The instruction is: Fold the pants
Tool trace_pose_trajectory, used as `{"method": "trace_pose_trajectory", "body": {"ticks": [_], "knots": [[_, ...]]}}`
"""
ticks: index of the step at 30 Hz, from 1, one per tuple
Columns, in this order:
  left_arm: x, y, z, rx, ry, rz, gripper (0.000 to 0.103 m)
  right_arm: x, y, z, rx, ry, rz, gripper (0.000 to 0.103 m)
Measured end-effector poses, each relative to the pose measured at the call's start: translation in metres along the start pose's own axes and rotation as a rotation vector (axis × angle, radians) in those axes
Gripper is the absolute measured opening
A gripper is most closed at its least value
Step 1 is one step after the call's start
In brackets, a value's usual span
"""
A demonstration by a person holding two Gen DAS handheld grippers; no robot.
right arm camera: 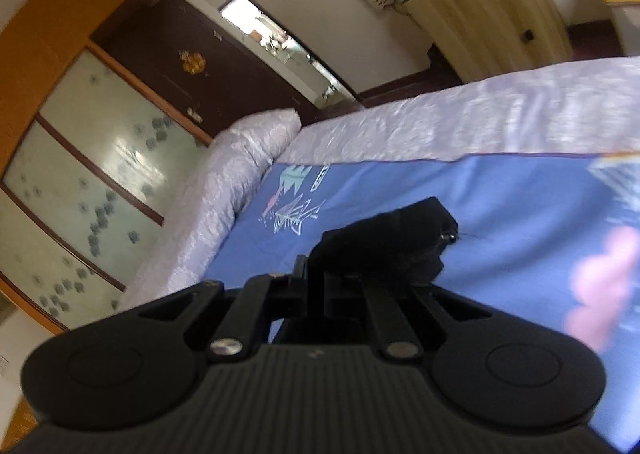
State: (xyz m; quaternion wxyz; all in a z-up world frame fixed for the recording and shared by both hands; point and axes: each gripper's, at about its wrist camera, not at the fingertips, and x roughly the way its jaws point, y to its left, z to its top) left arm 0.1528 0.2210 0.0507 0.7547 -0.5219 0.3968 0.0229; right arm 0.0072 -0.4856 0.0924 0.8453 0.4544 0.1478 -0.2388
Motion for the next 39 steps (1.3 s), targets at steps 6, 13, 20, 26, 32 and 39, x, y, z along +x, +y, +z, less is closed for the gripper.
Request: {"method": "trace_pose_trajectory", "body": {"ticks": [6, 13, 20, 26, 32, 39], "knots": [[0.094, -0.045, 0.054, 0.119, -0.043, 0.226, 0.044, 0.139, 0.052, -0.007, -0.153, 0.122, -0.122, 0.030], [0.075, -0.021, 0.012, 0.241, 0.003, 0.159, 0.050, 0.100, 0.002, -0.020, -0.107, 0.042, -0.023, 0.044], [-0.018, 0.022, -0.035, 0.239, -0.049, 0.068, 0.056, 0.044, -0.078, -0.017, 0.015, 0.037, -0.067, 0.045], [-0.019, 0.052, -0.065, 0.185, -0.010, 0.116, 0.072, 0.066, -0.075, -0.033, 0.069, 0.105, -0.032, 0.048], [0.027, 0.050, -0.064, 0.146, 0.000, 0.134, 0.084, 0.103, -0.047, -0.041, 0.038, 0.143, 0.003, 0.052], [0.077, 0.031, -0.028, 0.072, -0.063, 0.119, 0.082, 0.125, -0.039, -0.036, 0.059, 0.097, -0.052, 0.039]]}}
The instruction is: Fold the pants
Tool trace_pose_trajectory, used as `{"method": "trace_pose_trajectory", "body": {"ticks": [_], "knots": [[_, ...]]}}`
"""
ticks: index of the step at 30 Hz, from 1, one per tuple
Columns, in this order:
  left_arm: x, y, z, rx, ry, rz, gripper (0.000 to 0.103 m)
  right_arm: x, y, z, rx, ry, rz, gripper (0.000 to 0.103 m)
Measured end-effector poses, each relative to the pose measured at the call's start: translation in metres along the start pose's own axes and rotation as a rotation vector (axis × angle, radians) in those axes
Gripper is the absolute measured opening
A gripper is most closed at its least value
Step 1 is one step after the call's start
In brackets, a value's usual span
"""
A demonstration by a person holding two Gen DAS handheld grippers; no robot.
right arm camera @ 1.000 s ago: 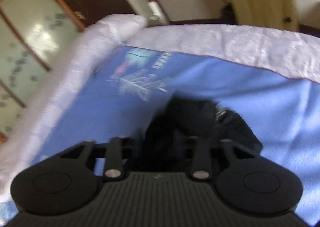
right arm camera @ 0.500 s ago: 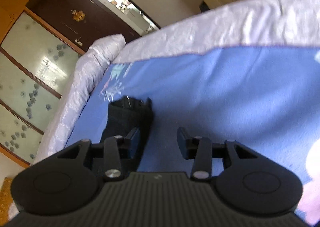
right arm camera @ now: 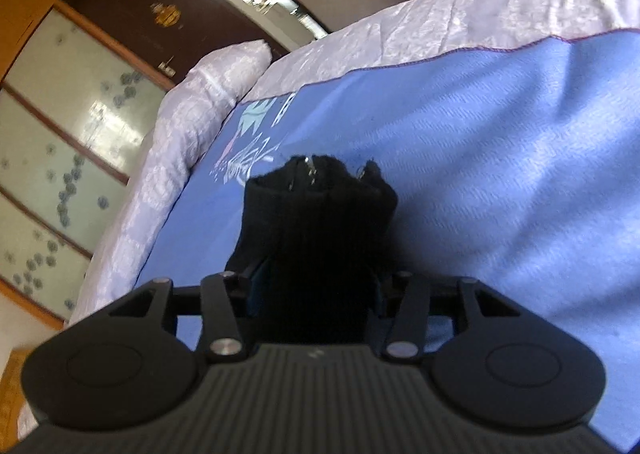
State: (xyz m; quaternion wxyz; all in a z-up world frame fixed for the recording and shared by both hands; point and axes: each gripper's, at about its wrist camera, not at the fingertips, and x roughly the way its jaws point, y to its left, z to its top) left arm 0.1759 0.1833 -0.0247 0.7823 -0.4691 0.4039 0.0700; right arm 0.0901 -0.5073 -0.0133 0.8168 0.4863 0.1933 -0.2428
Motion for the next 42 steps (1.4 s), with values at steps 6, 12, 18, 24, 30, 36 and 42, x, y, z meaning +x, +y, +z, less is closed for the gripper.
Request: {"method": "trace_pose_trajectory", "body": {"ticks": [6, 12, 18, 24, 30, 36, 42], "knots": [[-0.005, -0.005, 0.019, -0.063, 0.085, 0.053, 0.015, -0.025, 0.012, 0.016, 0.106, 0.027, 0.020, 0.013], [-0.070, -0.040, 0.041, -0.030, 0.053, -0.037, 0.015, -0.094, 0.056, 0.045, 0.073, -0.003, 0.098, 0.013], [-0.130, -0.040, 0.025, 0.071, 0.051, -0.026, 0.015, -0.173, 0.071, 0.061, -0.006, -0.049, 0.154, 0.013], [-0.121, 0.041, -0.026, 0.022, 0.198, 0.075, 0.026, -0.206, -0.047, 0.017, 0.063, 0.020, 0.047, 0.014], [-0.125, 0.089, -0.060, -0.068, 0.236, 0.084, 0.037, -0.194, -0.164, -0.022, 0.413, 0.062, 0.017, 0.015], [-0.158, 0.079, -0.056, -0.020, 0.133, 0.110, 0.058, -0.204, -0.153, -0.028, 0.431, 0.026, 0.060, 0.056], [-0.156, 0.081, -0.039, -0.056, 0.145, 0.056, 0.060, -0.232, -0.160, -0.045, 0.452, 0.057, 0.105, 0.058]]}}
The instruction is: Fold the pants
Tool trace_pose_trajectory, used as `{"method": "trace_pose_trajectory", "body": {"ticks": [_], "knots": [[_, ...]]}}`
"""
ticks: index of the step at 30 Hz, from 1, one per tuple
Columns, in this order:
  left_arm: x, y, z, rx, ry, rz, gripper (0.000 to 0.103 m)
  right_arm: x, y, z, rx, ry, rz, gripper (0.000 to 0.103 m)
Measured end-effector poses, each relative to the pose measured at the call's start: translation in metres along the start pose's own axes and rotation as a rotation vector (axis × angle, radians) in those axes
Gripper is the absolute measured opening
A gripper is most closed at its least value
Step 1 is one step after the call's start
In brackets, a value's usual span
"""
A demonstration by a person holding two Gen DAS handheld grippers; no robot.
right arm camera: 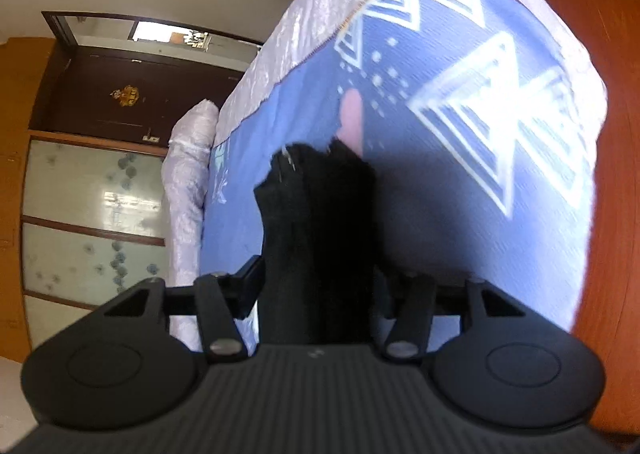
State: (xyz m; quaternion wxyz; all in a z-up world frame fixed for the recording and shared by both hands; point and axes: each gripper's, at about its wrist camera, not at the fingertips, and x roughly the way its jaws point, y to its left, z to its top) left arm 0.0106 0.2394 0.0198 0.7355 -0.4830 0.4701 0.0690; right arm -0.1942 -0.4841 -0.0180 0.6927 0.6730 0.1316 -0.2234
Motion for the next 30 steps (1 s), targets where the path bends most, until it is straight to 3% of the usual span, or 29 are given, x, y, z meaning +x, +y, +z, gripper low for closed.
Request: {"method": "trace_pose_trajectory", "body": {"ticks": [4, 8, 10, 14, 17, 21, 22, 24, 25, 28, 29, 30], "knots": [[-0.026, -0.009, 0.017, 0.075, -0.076, -0.006, 0.062, -0.017, -0.004, -0.012, -0.004, 0.033, -0.018, 0.058], [-0.057, -0.008, 0.036, 0.142, -0.174, 0.015, 0.078, -0.035, -0.002, -0.025, -0.051, 0.067, -0.046, 0.059], [-0.059, -0.011, 0.049, 0.169, -0.185, 0.033, 0.079, -0.040, 0.006, -0.034, -0.120, 0.065, -0.078, 0.059], [-0.032, -0.027, 0.065, 0.315, -0.137, 0.029, 0.095, -0.044, 0.023, -0.055, -0.260, 0.016, -0.112, 0.059], [0.008, -0.032, 0.074, 0.381, -0.073, 0.056, 0.098, -0.036, 0.029, -0.066, -0.278, 0.033, -0.102, 0.059], [0.063, -0.029, 0.072, 0.396, 0.042, 0.108, 0.102, -0.027, 0.035, -0.080, -0.294, 0.058, -0.106, 0.059], [0.064, -0.035, 0.063, 0.441, 0.014, 0.126, 0.101, -0.026, 0.038, -0.083, -0.304, 0.061, -0.110, 0.059], [0.062, -0.045, 0.043, 0.512, 0.045, 0.119, 0.067, -0.022, 0.042, -0.089, -0.331, 0.065, -0.121, 0.059], [0.061, -0.051, 0.034, 0.538, 0.033, 0.156, 0.057, -0.020, 0.043, -0.090, -0.346, 0.065, -0.128, 0.059], [0.047, -0.068, 0.019, 0.620, -0.051, 0.229, 0.044, -0.015, 0.044, -0.093, -0.355, 0.064, -0.139, 0.059], [0.034, -0.076, 0.016, 0.645, -0.118, 0.223, 0.032, -0.015, 0.043, -0.092, -0.350, 0.067, -0.137, 0.059], [0.018, -0.084, 0.013, 0.676, -0.188, 0.197, 0.027, -0.015, 0.043, -0.092, -0.349, 0.067, -0.134, 0.059]]}}
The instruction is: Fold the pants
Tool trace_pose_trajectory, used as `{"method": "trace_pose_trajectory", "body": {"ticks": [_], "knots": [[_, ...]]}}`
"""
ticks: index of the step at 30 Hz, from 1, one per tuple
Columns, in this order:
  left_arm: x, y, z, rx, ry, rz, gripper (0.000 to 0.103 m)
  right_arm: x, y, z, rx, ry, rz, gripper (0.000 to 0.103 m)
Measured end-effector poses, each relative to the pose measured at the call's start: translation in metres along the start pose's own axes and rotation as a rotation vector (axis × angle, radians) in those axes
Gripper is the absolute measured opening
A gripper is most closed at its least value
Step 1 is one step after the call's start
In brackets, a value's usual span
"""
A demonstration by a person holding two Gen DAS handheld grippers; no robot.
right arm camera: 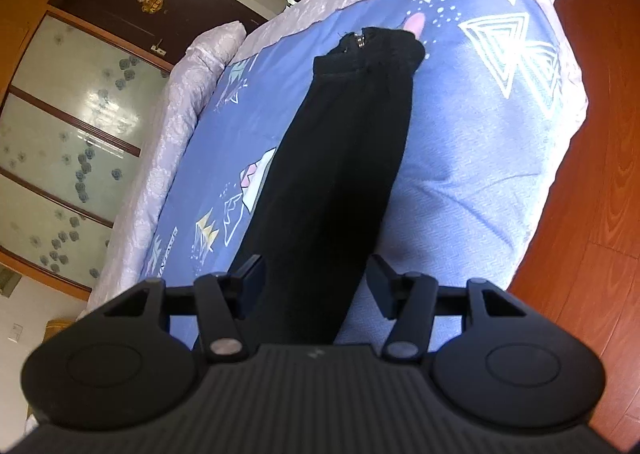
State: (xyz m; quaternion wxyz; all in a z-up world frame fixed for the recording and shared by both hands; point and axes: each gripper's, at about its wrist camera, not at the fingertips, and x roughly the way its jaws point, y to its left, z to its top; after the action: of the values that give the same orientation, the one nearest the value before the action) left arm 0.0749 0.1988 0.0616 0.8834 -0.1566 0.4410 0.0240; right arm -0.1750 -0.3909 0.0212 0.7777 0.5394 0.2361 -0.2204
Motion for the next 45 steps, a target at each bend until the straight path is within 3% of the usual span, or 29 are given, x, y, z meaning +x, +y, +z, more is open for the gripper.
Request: {"method": "trace_pose_trajectory", "body": {"ticks": [3, 5, 7, 8, 9, 11, 13, 16, 18, 21, 25, 27, 30, 33, 34, 37, 38, 41, 45], "knots": [[-0.022, -0.014, 0.006, 0.057, -0.110, 0.029, 0.029, 0.000, 0.000, 0.000, -0.012, -0.002, 0.006, 0.059], [0.001, -0.021, 0.004, 0.109, -0.068, 0.134, 0.034, 0.003, -0.004, 0.001, -0.001, -0.002, 0.008, 0.059], [0.043, -0.019, -0.004, 0.151, 0.046, 0.255, 0.052, 0.003, -0.010, 0.002, 0.023, 0.008, 0.012, 0.059], [0.056, -0.014, -0.007, 0.126, 0.079, 0.292, 0.066, 0.004, -0.013, 0.002, 0.033, 0.010, 0.015, 0.059], [0.053, -0.011, -0.008, 0.089, 0.056, 0.299, 0.074, 0.001, -0.016, 0.002, 0.038, 0.012, 0.016, 0.059], [0.035, -0.006, -0.007, 0.034, 0.026, 0.266, 0.076, -0.005, -0.021, 0.004, 0.039, 0.004, 0.019, 0.059], [0.017, 0.000, -0.004, -0.016, -0.006, 0.254, 0.086, -0.012, -0.024, 0.008, 0.029, -0.018, 0.013, 0.059], [-0.011, 0.012, 0.001, -0.111, -0.097, 0.322, 0.086, -0.017, -0.022, 0.013, -0.001, -0.053, 0.025, 0.059], [-0.035, 0.023, -0.002, -0.200, -0.134, 0.309, 0.081, -0.015, -0.020, 0.016, -0.029, -0.068, 0.032, 0.059], [-0.058, 0.016, -0.009, -0.215, -0.163, 0.188, 0.079, -0.011, -0.017, 0.021, -0.072, -0.107, 0.005, 0.059], [-0.059, -0.029, -0.028, -0.090, -0.135, 0.001, 0.081, -0.006, -0.028, 0.031, -0.055, -0.149, -0.017, 0.059], [-0.048, -0.055, -0.040, -0.023, -0.089, -0.048, 0.081, -0.005, -0.036, 0.039, -0.057, -0.178, -0.033, 0.059], [-0.010, -0.082, -0.055, 0.076, -0.015, 0.062, 0.081, -0.002, -0.045, 0.057, -0.058, -0.218, -0.036, 0.059], [0.043, -0.081, -0.068, 0.102, 0.132, 0.231, 0.080, 0.009, -0.056, 0.075, -0.036, -0.227, -0.030, 0.059], [0.044, -0.086, -0.072, 0.128, 0.092, 0.241, 0.082, 0.016, -0.060, 0.080, -0.022, -0.223, -0.030, 0.059], [0.048, -0.102, -0.076, 0.178, 0.096, 0.312, 0.083, 0.033, -0.068, 0.088, 0.006, -0.220, -0.018, 0.058], [0.048, -0.104, -0.075, 0.177, 0.104, 0.321, 0.083, 0.035, -0.067, 0.089, 0.001, -0.236, -0.013, 0.057], [0.041, -0.098, -0.067, 0.131, 0.120, 0.294, 0.081, 0.043, -0.061, 0.096, -0.001, -0.187, 0.020, 0.018], [0.016, -0.097, -0.063, 0.069, 0.100, 0.191, 0.081, 0.030, -0.030, 0.090, -0.064, -0.174, 0.116, 0.017]]}}
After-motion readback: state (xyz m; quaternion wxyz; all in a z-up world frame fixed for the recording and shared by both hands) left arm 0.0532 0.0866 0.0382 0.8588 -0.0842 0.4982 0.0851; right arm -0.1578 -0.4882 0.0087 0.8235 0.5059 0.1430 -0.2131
